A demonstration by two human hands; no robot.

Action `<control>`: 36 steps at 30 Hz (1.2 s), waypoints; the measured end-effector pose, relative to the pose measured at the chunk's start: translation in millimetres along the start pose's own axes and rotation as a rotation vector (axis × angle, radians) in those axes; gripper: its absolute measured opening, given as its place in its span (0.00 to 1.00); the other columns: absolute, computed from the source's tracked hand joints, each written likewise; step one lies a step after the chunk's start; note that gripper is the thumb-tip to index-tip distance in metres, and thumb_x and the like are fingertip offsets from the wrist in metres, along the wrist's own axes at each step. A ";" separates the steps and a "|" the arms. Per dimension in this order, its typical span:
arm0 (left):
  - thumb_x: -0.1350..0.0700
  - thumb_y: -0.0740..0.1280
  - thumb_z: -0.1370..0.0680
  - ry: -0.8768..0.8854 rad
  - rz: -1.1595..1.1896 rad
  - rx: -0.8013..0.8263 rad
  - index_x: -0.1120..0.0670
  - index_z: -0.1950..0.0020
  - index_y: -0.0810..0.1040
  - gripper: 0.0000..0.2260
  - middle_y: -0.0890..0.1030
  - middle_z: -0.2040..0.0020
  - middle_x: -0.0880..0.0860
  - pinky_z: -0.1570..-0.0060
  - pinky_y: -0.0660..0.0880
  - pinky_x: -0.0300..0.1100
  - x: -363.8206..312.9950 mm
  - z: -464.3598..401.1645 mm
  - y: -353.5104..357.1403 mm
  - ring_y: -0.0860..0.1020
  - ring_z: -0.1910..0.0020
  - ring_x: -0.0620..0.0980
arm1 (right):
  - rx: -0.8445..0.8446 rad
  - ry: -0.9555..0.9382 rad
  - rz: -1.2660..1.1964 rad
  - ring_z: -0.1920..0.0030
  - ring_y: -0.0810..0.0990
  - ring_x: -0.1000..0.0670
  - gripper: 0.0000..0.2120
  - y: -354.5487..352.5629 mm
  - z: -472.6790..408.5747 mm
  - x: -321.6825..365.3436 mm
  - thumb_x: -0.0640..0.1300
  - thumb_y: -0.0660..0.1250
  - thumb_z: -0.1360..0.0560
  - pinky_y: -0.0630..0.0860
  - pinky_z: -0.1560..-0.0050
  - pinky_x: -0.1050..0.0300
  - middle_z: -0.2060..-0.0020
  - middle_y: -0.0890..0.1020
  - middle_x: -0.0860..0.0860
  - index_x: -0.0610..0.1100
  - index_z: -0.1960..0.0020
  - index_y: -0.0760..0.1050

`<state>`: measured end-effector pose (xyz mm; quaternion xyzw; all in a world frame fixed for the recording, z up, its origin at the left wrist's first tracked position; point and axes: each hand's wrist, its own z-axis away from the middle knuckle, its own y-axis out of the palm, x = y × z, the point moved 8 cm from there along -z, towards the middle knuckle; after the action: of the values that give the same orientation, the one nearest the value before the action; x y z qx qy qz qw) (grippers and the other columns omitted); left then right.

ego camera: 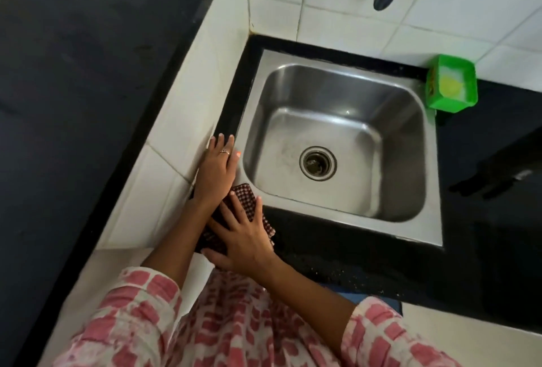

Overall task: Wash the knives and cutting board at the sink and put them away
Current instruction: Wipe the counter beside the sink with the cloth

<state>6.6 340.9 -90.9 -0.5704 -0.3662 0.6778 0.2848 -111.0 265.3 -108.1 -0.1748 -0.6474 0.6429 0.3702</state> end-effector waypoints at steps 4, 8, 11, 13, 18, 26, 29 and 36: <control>0.52 0.52 0.18 -0.023 -0.091 -0.031 0.58 0.26 0.62 0.21 0.60 0.26 0.60 0.27 0.51 0.56 -5.1 26.8 19.1 0.54 0.25 0.58 | -0.017 -0.005 0.067 0.26 0.59 0.41 0.30 -1.3 56.0 -36.4 0.68 0.51 0.26 0.52 0.34 0.26 0.27 0.63 0.50 0.57 0.27 0.59; 0.53 0.54 0.18 -0.040 -0.155 -0.056 0.58 0.27 0.63 0.20 0.61 0.26 0.60 0.28 0.47 0.58 -33.4 58.3 46.4 0.54 0.25 0.59 | -0.048 0.048 0.119 0.26 0.60 0.43 0.28 -10.3 112.5 -92.1 0.66 0.51 0.25 0.53 0.33 0.28 0.27 0.64 0.50 0.58 0.27 0.58; 0.49 0.51 0.19 -0.003 -0.206 -0.045 0.59 0.29 0.67 0.23 0.64 0.27 0.60 0.29 0.47 0.60 -70.6 80.3 75.4 0.56 0.25 0.60 | -0.052 0.112 0.117 0.26 0.59 0.44 0.27 -18.3 154.2 -135.7 0.64 0.52 0.25 0.55 0.31 0.30 0.27 0.64 0.51 0.59 0.28 0.59; 0.46 0.47 0.21 0.014 -0.222 -0.059 0.59 0.30 0.69 0.26 0.66 0.28 0.60 0.30 0.47 0.61 -93.6 90.7 89.2 0.57 0.26 0.60 | -0.077 0.142 0.120 0.26 0.61 0.44 0.26 -25.8 172.2 -163.6 0.62 0.54 0.25 0.57 0.30 0.34 0.27 0.65 0.50 0.58 0.28 0.61; 0.43 0.42 0.22 0.039 -0.205 -0.037 0.55 0.27 0.64 0.29 0.63 0.26 0.56 0.30 0.38 0.55 -150.3 111.5 130.2 0.52 0.24 0.56 | -0.131 0.224 0.052 0.33 0.71 0.46 0.22 -49.6 199.2 -230.7 0.54 0.56 0.25 0.66 0.33 0.42 0.32 0.72 0.49 0.52 0.31 0.67; 0.50 0.49 0.18 0.020 -0.184 -0.025 0.54 0.26 0.62 0.21 0.59 0.24 0.55 0.30 0.34 0.55 -190.1 111.4 165.0 0.48 0.23 0.55 | -0.318 0.159 0.065 0.44 0.77 0.44 0.21 -80.3 233.5 -228.2 0.47 0.59 0.27 0.74 0.44 0.45 0.41 0.78 0.46 0.49 0.35 0.69; 0.49 0.51 0.18 0.100 -0.254 -0.002 0.55 0.27 0.63 0.21 0.60 0.25 0.56 0.30 0.37 0.58 -201.6 115.7 174.2 0.50 0.24 0.55 | -0.240 0.046 0.116 0.36 0.68 0.46 0.22 -47.9 274.5 -208.4 0.51 0.59 0.27 0.67 0.36 0.43 0.37 0.72 0.48 0.55 0.33 0.65; 0.48 0.50 0.18 0.098 -0.313 -0.008 0.55 0.27 0.63 0.22 0.60 0.25 0.56 0.28 0.41 0.56 -202.1 112.6 177.5 0.49 0.23 0.55 | -0.172 -0.027 0.073 0.34 0.67 0.46 0.19 -43.5 272.8 -241.8 0.50 0.58 0.26 0.61 0.31 0.44 0.36 0.74 0.48 0.55 0.35 0.68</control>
<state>-60.5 58.1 -113.5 -0.5399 -0.4391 0.5950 0.4022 -131.5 -101.2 -100.2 -0.2207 -0.6983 0.6004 0.3211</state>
